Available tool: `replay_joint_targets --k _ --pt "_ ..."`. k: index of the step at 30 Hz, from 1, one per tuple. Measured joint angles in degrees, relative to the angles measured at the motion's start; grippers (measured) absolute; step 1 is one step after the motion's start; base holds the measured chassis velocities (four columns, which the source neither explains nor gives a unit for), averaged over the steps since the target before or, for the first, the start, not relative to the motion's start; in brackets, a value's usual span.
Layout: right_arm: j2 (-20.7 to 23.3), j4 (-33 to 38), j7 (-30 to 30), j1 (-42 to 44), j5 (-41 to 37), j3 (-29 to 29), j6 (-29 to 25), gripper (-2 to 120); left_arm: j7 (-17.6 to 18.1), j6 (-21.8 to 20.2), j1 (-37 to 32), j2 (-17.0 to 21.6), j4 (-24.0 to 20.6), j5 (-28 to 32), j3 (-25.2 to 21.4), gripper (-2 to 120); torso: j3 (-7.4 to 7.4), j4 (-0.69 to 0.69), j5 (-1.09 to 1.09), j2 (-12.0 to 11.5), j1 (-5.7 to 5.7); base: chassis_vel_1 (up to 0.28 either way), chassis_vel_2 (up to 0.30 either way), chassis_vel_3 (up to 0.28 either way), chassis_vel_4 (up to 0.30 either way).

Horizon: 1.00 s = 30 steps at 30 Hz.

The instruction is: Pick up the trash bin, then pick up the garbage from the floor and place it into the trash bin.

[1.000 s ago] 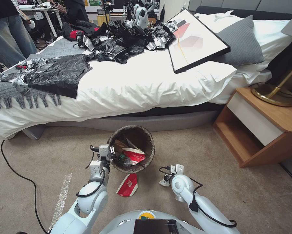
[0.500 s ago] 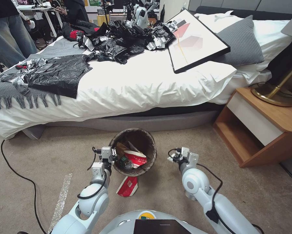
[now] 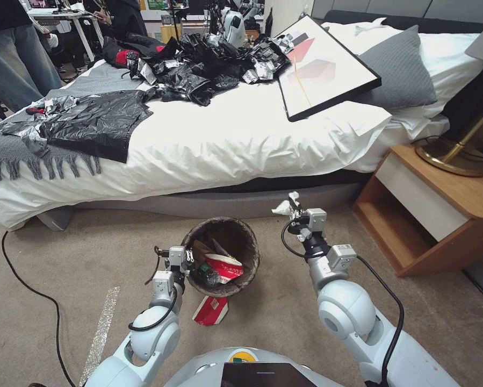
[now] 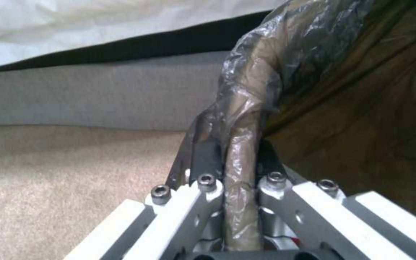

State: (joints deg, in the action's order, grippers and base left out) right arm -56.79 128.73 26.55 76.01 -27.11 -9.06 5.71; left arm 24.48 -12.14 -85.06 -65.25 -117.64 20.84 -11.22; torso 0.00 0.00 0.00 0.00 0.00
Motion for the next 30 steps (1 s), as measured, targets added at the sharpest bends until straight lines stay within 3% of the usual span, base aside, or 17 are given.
replay_joint_targets --k 3,6,11,16,22,30 --pt "0.6 1.0 -4.0 0.1 1.0 0.4 -2.6 0 0.0 -0.1 0.1 0.0 0.2 0.0 0.3 0 0.0 0.0 0.0 0.0 0.0 0.0 0.0 0.0 0.0" --pt "2.6 1.3 -12.7 -0.5 2.1 2.6 -8.2 0 0.0 -0.3 0.5 -0.2 0.4 -0.1 0.6 0 0.0 0.0 0.0 0.0 0.0 0.0 0.0 0.0 0.0" --pt "4.4 0.5 -17.9 -1.5 2.0 5.7 -10.9 0 -0.1 -0.4 0.7 -0.2 0.5 -0.3 0.9 0 0.0 0.0 0.0 0.0 0.0 0.0 0.0 0.0 0.0" --pt "5.7 -0.6 -19.6 -3.4 1.7 9.2 -11.5 0 -0.1 -0.5 1.0 -0.2 0.6 -0.4 1.1 0 0.0 0.01 0.0 0.0 0.0 0.0 0.0 0.0 0.0" --pt "7.3 -4.9 -19.8 -7.3 1.7 17.6 -11.8 0 -0.1 -0.5 1.5 -0.6 0.7 -0.5 1.2 0 0.0 0.0 0.0 0.0 0.0 0.0 0.0 0.0 0.0" --pt "6.5 -9.6 -18.7 -9.8 3.0 22.6 -12.0 0 -0.1 -0.6 1.5 -0.7 0.4 -0.4 0.8 0 0.0 0.0 0.0 0.0 0.0 0.0 0.0 0.0 0.0"
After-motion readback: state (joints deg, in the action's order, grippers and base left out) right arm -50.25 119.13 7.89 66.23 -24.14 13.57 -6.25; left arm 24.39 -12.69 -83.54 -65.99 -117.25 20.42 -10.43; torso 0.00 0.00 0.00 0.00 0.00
